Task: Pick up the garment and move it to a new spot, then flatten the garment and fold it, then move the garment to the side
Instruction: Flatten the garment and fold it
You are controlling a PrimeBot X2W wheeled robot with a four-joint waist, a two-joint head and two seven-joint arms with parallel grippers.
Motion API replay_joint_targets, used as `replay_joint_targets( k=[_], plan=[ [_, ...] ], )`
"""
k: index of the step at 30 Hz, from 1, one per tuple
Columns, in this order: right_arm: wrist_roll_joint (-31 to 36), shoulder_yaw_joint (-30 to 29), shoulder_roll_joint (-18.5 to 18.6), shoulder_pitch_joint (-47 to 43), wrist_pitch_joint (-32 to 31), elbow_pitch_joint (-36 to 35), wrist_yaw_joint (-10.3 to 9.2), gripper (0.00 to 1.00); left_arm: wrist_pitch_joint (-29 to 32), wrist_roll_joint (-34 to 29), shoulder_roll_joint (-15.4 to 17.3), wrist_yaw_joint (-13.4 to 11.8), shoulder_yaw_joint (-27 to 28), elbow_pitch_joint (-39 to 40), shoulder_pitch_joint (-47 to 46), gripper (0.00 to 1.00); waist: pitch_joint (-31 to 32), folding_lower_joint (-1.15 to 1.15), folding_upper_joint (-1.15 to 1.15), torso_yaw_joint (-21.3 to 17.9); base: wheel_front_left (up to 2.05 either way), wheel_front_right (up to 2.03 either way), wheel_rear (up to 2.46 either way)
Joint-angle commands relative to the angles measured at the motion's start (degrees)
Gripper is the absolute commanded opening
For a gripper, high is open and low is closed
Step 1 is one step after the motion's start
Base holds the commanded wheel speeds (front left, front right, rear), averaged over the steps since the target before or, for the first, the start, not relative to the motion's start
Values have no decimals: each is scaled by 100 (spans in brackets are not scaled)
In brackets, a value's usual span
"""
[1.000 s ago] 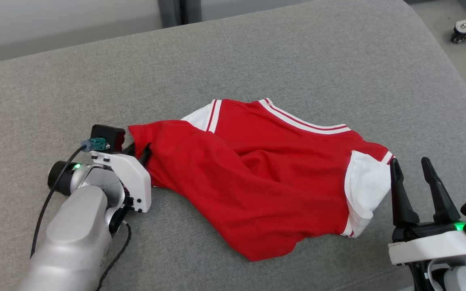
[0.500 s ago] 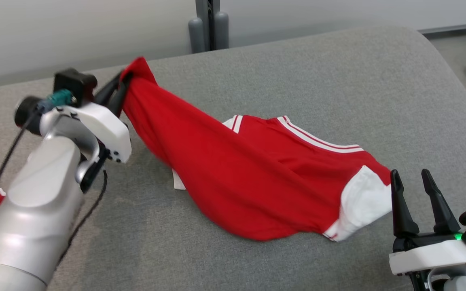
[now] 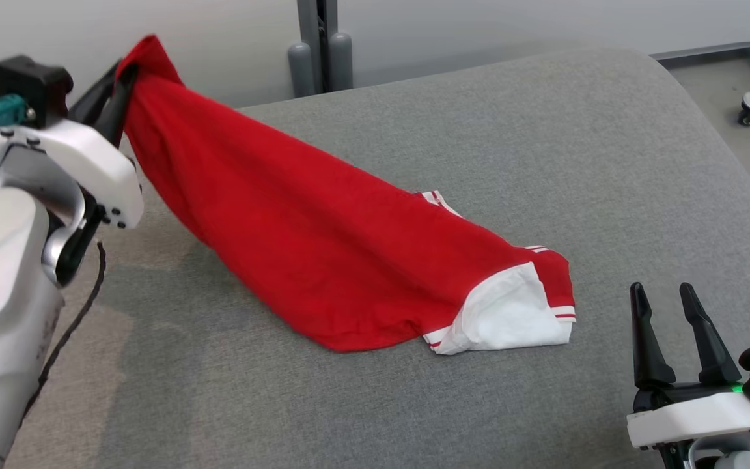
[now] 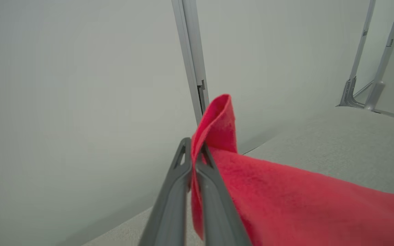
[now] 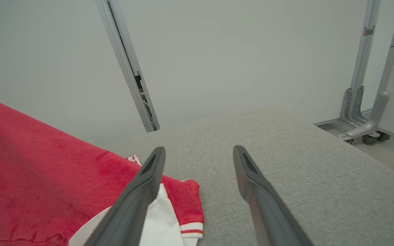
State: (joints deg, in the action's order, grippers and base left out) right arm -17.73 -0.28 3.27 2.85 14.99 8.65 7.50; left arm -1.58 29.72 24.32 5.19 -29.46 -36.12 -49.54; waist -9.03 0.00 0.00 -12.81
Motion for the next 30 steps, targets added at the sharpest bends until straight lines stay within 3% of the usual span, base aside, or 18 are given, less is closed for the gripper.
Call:
replay_joint_targets(
  k=[1, 3, 4, 5, 6, 17, 25, 30],
  plan=[
    [-25, -9, 3, 49, 29, 25, 0, 100, -68, 12, 27, -52, 22, -28, 109, 0, -72, 0, 0, -74, 0, 0, 0],
    [-38, -2, -1, 89, 30, 36, 0, 100, -194, -47, 80, -106, 16, -87, 200, 0, -125, 0, 0, -115, 0, 0, 0],
    [-33, -4, -1, 102, 30, 38, 0, 100, -290, -24, 73, -153, 47, -141, 256, 37, -143, 0, 0, -127, 0, 0, 0],
    [-29, -3, -3, 109, 30, 48, 0, 100, -365, -28, 81, -179, 49, -209, 316, 95, -158, 0, 0, -136, 0, 0, 0],
    [-25, -6, -4, 112, 30, 55, 0, 100, -448, -50, 84, -194, 40, -269, 366, 100, -165, 0, 0, -139, 0, 0, 0],
    [55, -64, 35, 29, 30, 46, 0, 100, -1331, 87, -181, -393, 385, -352, 764, 100, 38, 0, 0, 242, 0, 0, 0],
    [81, -52, 99, -133, 30, -32, 0, 100, -1358, -321, -471, -733, 1356, 1317, 2027, 100, 326, 0, 0, 710, 0, 0, 0],
    [95, -46, 149, -248, 30, -70, 0, 100, -1359, -626, -747, -762, 1889, 2113, 2995, 100, 456, 0, 0, 968, 0, 0, 0]
  ],
)
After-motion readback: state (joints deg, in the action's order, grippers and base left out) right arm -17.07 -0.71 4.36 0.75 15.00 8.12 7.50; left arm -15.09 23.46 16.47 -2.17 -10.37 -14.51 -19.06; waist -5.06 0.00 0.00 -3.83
